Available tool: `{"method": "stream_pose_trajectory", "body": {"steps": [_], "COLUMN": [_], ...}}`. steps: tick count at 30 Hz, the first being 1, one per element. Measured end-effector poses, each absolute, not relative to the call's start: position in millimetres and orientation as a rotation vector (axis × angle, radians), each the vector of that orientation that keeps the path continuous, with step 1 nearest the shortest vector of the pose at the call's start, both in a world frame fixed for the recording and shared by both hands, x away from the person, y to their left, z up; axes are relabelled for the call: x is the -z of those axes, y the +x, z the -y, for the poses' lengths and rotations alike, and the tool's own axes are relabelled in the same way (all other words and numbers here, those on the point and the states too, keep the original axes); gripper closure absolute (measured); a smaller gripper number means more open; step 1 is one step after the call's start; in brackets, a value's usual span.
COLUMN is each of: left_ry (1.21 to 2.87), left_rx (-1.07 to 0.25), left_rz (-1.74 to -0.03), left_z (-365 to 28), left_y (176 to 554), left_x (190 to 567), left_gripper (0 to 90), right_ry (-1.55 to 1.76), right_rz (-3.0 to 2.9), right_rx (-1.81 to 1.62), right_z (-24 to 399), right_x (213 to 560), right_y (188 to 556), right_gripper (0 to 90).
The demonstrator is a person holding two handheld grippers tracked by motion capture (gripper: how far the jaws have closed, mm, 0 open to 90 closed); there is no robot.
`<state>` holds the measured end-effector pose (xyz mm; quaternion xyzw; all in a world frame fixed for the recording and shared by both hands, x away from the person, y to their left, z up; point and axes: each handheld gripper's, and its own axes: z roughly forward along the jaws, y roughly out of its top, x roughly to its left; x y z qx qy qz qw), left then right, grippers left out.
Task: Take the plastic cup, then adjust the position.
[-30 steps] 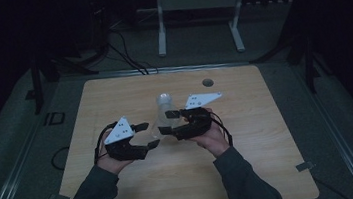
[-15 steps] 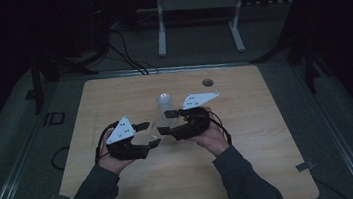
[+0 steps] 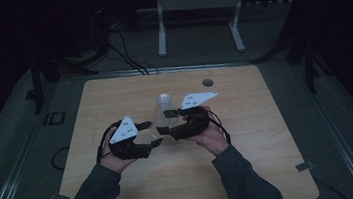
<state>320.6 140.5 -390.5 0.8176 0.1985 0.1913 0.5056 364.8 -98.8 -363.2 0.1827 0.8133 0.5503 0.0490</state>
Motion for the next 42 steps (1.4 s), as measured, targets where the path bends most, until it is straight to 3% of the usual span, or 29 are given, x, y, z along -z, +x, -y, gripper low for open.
{"method": "stream_pose_trajectory", "body": {"steps": [26,42], "left_ry": [1.984,2.003], "left_rx": [-0.48,-0.467], "left_rz": [-0.494,-0.507], "left_z": [-130.1,-125.4], "left_y": [322.9,324.9], "left_x": [397.3,403.1], "left_gripper": [30.5,35.4], "right_ry": [0.567,0.528], "right_rz": [-2.503,-2.536], "right_rx": [-1.638,-1.588], "right_z": [99.2,95.4], "right_x": [364.3,362.2], "right_y": [366.2,364.2], "right_gripper": [33.5,33.5]}}
